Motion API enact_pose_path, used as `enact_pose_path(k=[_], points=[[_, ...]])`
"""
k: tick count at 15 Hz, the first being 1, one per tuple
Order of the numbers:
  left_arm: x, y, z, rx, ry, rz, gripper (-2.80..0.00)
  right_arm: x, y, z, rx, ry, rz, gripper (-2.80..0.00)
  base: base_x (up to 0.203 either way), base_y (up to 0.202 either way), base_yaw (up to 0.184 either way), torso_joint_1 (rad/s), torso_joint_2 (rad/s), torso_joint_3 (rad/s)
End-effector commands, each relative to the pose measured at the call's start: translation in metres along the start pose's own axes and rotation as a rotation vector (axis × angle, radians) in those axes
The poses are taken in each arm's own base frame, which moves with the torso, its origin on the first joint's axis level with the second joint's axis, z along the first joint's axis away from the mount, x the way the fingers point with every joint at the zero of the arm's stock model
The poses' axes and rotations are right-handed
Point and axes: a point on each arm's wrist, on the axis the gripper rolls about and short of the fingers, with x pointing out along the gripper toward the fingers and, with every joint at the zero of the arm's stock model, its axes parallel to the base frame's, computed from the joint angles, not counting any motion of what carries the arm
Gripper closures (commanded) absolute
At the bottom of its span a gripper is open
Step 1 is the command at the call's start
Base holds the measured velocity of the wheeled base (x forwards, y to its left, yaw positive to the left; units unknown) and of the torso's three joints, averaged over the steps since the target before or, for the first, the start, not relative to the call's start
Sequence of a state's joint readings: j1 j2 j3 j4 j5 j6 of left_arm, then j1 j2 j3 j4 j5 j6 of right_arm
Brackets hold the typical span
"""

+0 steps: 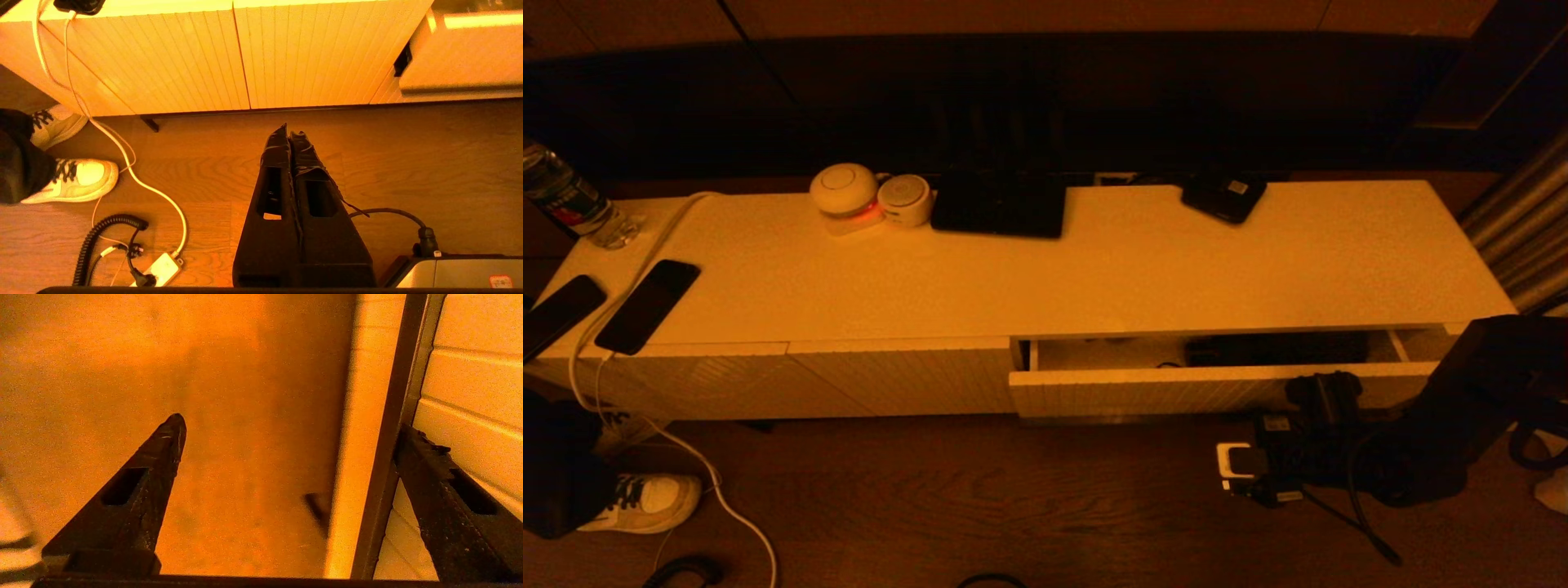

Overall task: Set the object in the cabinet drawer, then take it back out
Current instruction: Open the drawer

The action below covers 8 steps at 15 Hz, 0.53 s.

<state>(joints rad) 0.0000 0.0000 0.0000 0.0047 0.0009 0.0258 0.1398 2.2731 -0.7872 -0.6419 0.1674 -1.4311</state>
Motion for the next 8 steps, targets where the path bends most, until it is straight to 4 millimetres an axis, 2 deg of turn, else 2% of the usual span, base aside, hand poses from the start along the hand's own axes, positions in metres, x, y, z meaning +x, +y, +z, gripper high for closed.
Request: enact_pose_path(k=[1, 6, 8], points=[[0.0, 0.0, 0.0, 0.0, 0.0, 0.001, 0.0, -0.006, 0.008, 0.001, -0.005, 0.001, 0.027, -2.8, 0.0, 0.0, 0.0, 0.0, 0.0, 0.0], [0.0, 0.0, 0.0, 0.0, 0.0, 0.001, 0.0, -0.039, 0.02, 0.005, 0.001, 0.002, 0.086, -2.8, 0.0, 0.0, 0.0, 0.0, 0.0, 0.0], [0.0, 0.0, 0.0, 0.0, 0.0, 0.001, 0.0, -0.051, 0.018, 0.007, 0.001, -0.001, 0.07, -2.8, 0.0, 0.0, 0.0, 0.0, 0.0, 0.0]])
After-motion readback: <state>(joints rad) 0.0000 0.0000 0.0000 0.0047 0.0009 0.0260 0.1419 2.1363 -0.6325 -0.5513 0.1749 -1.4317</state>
